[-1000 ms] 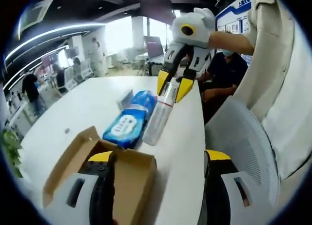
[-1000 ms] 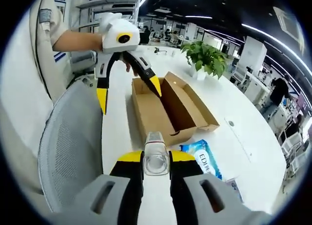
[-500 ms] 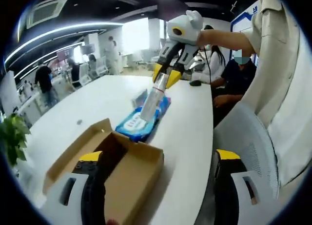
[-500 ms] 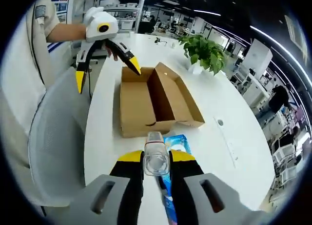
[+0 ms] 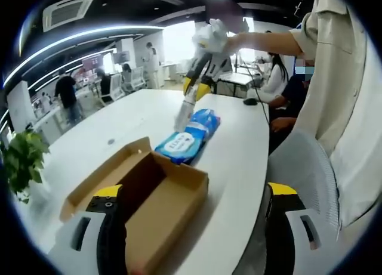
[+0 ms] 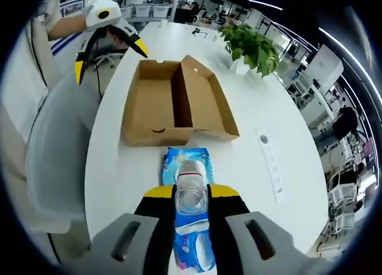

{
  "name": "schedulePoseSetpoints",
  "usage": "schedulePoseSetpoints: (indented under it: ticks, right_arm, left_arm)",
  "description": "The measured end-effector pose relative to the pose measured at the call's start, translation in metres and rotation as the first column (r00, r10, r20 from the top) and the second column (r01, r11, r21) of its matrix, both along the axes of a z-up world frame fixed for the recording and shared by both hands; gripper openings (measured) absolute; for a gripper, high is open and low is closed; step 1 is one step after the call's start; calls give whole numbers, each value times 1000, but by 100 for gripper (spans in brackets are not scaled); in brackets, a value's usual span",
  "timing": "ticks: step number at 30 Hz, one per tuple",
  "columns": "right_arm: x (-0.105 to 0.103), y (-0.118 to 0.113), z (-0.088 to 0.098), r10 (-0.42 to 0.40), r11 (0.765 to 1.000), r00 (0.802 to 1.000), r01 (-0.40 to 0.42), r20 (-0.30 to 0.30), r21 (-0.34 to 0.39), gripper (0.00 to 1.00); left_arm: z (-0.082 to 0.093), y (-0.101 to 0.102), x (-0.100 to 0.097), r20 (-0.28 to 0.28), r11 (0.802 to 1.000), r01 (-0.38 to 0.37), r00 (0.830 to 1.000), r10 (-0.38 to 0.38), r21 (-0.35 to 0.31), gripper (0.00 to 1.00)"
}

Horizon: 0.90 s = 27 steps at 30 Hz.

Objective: Operate the shoe box by opening the lid, removing the specified soft item, and placing it in the target area until the item is outside and the box remains undamaged.

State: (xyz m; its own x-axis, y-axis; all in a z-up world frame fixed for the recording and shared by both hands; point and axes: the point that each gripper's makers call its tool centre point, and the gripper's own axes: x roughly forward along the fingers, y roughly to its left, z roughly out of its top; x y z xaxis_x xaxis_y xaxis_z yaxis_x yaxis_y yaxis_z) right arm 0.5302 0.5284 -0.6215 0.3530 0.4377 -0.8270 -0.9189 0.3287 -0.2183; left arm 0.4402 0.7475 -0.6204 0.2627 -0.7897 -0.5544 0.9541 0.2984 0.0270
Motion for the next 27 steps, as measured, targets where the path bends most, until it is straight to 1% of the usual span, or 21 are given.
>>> schedulePoseSetpoints:
  ticks: [2,8,14,18,22,27]
  right_arm:
    - [5,-4,-4,3,1000,1000,-4,-18,-18,17]
    - [22,-14,-12,7,998,999,-10,-43,-55,17]
    - [33,-17,-20,20,995,996,-28,-88,-98,17]
    - [43,-20,-26,22,991,994,-36,-108,-130,17]
    - [47,-23,-33,38,984,991,-60,-128,-170,17]
    - [57,-27,-41,23,979,989,-52,-147,-198,17]
  left_arm:
    - [1,4,0,-4,1000,-18,1000,18,-7,100]
    - [7,16,5,-3,995,-89,996,89,-36,100]
    - [15,22,11,14,983,-165,986,166,-75,100]
    - [19,26,13,10,974,-208,978,210,-94,100]
    - [21,30,12,15,967,-234,971,237,-96,100]
    - [20,34,13,9,960,-264,964,266,-96,100]
